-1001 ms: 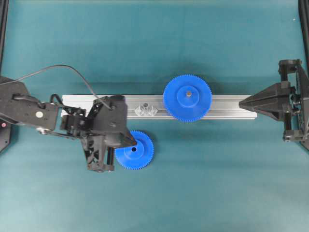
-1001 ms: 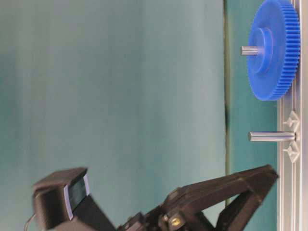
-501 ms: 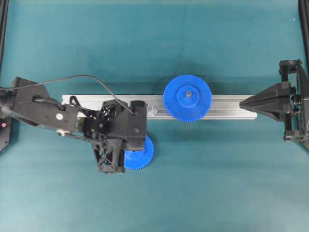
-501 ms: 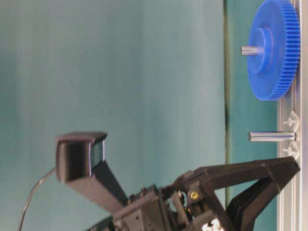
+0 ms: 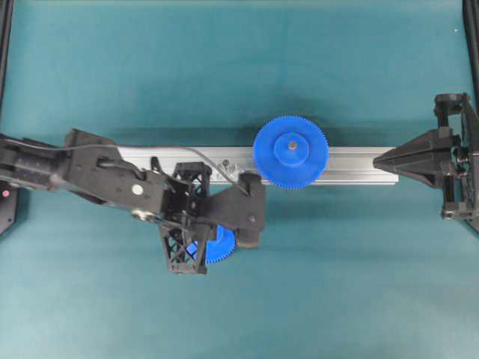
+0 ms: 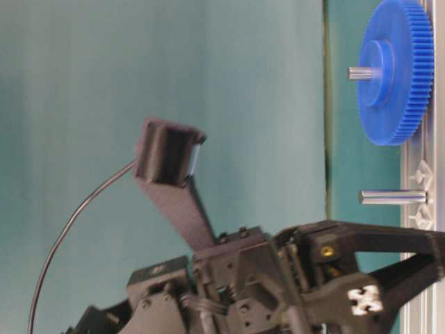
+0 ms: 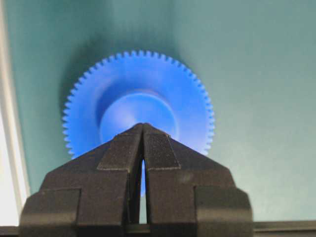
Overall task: Find the location of the shaft and insert the small gear.
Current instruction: 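Lower the left gripper and close it on the small blue gear's hub, then lift the small blue gear with the left gripper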
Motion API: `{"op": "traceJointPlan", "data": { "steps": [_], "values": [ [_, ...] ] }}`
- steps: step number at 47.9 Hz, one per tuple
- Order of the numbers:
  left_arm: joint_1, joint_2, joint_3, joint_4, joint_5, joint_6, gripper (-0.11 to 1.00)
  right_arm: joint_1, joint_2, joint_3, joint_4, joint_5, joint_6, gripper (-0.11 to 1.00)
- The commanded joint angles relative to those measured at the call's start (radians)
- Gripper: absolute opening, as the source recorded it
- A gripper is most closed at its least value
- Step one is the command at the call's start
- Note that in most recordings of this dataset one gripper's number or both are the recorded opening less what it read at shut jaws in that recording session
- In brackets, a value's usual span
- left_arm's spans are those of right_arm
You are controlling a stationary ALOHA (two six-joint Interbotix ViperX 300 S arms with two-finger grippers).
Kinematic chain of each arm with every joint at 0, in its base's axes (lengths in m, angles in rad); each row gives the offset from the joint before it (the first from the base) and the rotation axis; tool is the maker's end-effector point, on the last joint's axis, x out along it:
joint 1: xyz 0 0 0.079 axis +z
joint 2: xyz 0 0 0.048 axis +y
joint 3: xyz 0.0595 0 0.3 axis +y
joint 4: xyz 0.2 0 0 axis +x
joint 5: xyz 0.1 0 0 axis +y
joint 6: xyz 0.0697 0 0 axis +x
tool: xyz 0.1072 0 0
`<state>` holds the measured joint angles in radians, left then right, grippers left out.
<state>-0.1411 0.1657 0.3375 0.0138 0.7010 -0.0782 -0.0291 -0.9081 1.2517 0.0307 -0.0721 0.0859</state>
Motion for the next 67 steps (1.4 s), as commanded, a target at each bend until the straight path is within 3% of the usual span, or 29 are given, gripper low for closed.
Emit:
{"op": "traceJointPlan", "data": {
  "steps": [1,19,40,47,52,61,64,67],
  "values": [
    [-0.012,-0.003,-0.037,0.003,0.012,0.011,-0.02,0.0,0.003,-0.011,0.002,-0.011,0.011,0.01],
    [-0.012,-0.005,-0.044,0.003,0.071,0.038,-0.02,-0.005,0.003,-0.011,0.002,-0.011,0.009,0.01],
    [-0.009,0.008,-0.044,0.006,0.057,0.029,-0.02,-0.006,0.003,-0.006,0.0,-0.011,0.011,0.01],
    [-0.003,0.008,-0.044,0.006,0.06,0.025,0.06,-0.006,0.003,-0.003,0.002,-0.012,0.011,0.01],
    [0.002,0.012,-0.044,0.006,0.06,0.018,0.25,-0.006,0.003,-0.002,0.002,-0.011,0.011,0.01],
    [0.009,0.02,-0.043,0.006,0.044,-0.008,0.79,-0.006,0.003,-0.002,0.0,-0.011,0.011,0.01],
    [0.008,0.02,-0.044,0.006,0.025,-0.006,0.91,-0.006,0.003,-0.002,0.002,-0.011,0.011,0.01],
    [0.009,0.023,-0.044,0.008,0.021,-0.005,0.93,-0.006,0.003,-0.002,0.0,-0.011,0.011,0.01]
  ]
}}
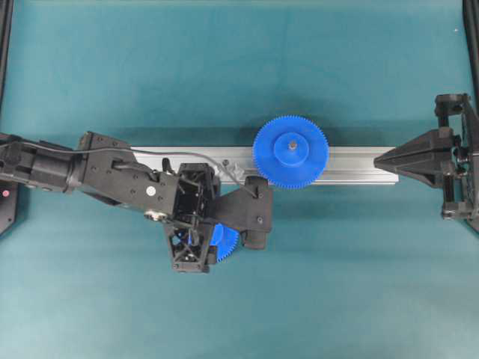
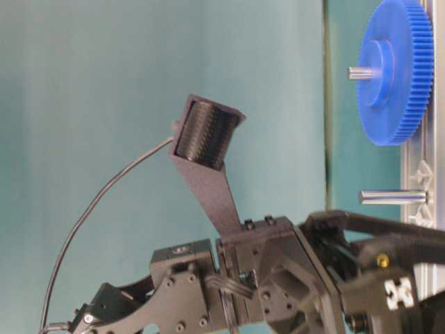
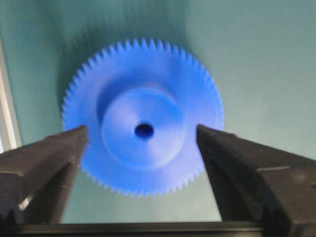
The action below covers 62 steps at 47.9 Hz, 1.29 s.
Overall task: Find the location of the shaft and insert the small gear.
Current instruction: 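Lift the small blue gear with the left gripper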
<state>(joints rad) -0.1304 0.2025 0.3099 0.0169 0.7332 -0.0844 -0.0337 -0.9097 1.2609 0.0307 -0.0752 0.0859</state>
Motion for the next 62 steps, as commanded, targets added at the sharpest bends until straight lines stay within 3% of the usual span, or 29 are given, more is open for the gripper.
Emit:
{"op": "traceJointPlan", "data": {
  "steps": [1,62],
  "values": [
    [-0.002,-0.011,-0.017,0.005,-0.011,0.002,0.93,-0.002,0.005,-0.009,0.002,-0.008,0.011,0.01],
    [-0.003,0.054,0.003,0.003,-0.005,-0.006,0.92,-0.002,0.005,-0.006,0.0,-0.009,0.023,0.01]
  ]
}}
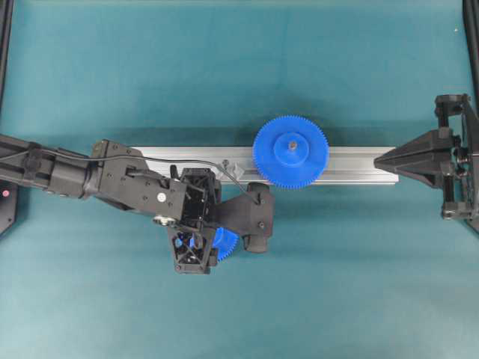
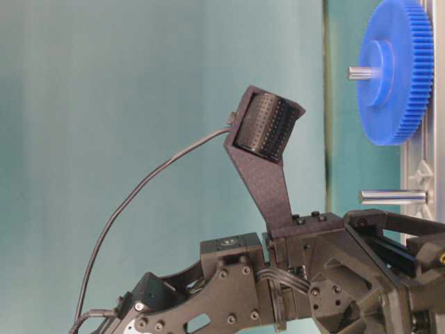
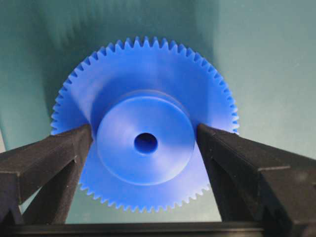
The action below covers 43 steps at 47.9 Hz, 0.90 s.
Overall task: Find the location of the shaft and insert the small gear.
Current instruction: 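Lift the small blue gear with the left gripper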
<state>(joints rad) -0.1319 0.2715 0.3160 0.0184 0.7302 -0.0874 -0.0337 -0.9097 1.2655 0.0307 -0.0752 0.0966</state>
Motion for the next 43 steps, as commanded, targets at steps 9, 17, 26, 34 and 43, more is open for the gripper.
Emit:
{"op": "traceJointPlan", "data": {
  "steps": [9,17,26,34,43],
  "values": [
    [-0.002,-0.015,-0.002,0.002,-0.005,-0.006,0.92,-0.002,0.006,-0.009,0.002,-0.009,0.012,0.01],
    [-0.002,-0.014,-0.003,0.002,-0.002,-0.009,0.9,-0.002,0.005,-0.006,0.0,-0.009,0.012,0.01],
    [-0.005,-0.015,-0.005,0.002,0.021,-0.005,0.67,-0.002,0.005,-0.006,0.002,-0.009,0.012,0.01],
    [-0.006,-0.02,-0.015,0.002,0.023,0.008,0.63,-0.002,0.005,-0.006,0.002,-0.009,0.012,0.01],
    [-0.006,-0.021,-0.017,0.002,0.023,0.012,0.63,-0.002,0.005,-0.006,0.0,-0.009,0.012,0.01]
  ]
}}
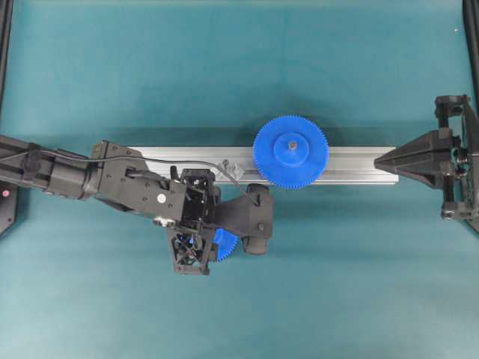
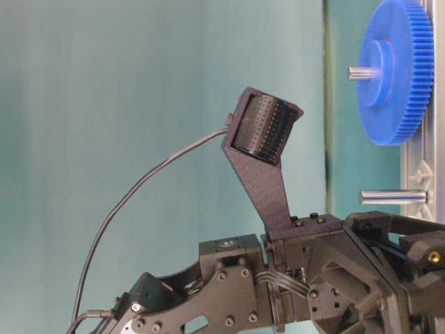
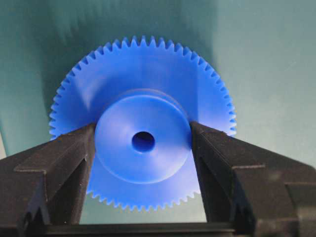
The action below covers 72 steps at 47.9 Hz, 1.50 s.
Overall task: Find the location of the shaft and insert the small gear.
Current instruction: 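Lift the small blue gear with the left gripper, then carry the gear with the left gripper toward the empty left shaft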
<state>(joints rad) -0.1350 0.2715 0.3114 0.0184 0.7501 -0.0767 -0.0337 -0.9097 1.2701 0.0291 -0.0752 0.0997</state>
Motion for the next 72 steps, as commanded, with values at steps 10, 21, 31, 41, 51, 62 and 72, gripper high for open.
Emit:
{"op": "traceJointPlan", "data": {
  "steps": [10,21,31,41,51,62,72],
  "values": [
    [-0.003,-0.029,-0.029,0.002,-0.002,0.0,0.63,-0.002,0.005,-0.011,0.003,-0.009,0.009,0.01],
    [-0.003,-0.055,-0.041,0.002,0.002,0.003,0.63,-0.002,0.005,-0.011,0.003,-0.009,0.009,0.01],
    [-0.003,-0.12,-0.051,0.003,0.031,0.003,0.63,-0.002,0.005,-0.011,0.002,-0.009,0.009,0.01],
    [-0.002,-0.176,-0.072,0.003,0.098,0.008,0.63,-0.002,0.005,-0.011,0.003,-0.009,0.009,0.01],
    [0.009,-0.21,-0.123,0.003,0.192,0.052,0.63,-0.003,0.005,-0.011,0.003,-0.006,0.009,0.01],
    [0.032,-0.212,-0.179,0.005,0.256,0.101,0.63,-0.002,-0.008,-0.011,0.003,-0.005,0.009,0.01],
    [0.046,-0.212,-0.201,0.005,0.261,0.121,0.63,-0.002,-0.025,-0.009,0.003,0.0,0.009,0.01]
  ]
}}
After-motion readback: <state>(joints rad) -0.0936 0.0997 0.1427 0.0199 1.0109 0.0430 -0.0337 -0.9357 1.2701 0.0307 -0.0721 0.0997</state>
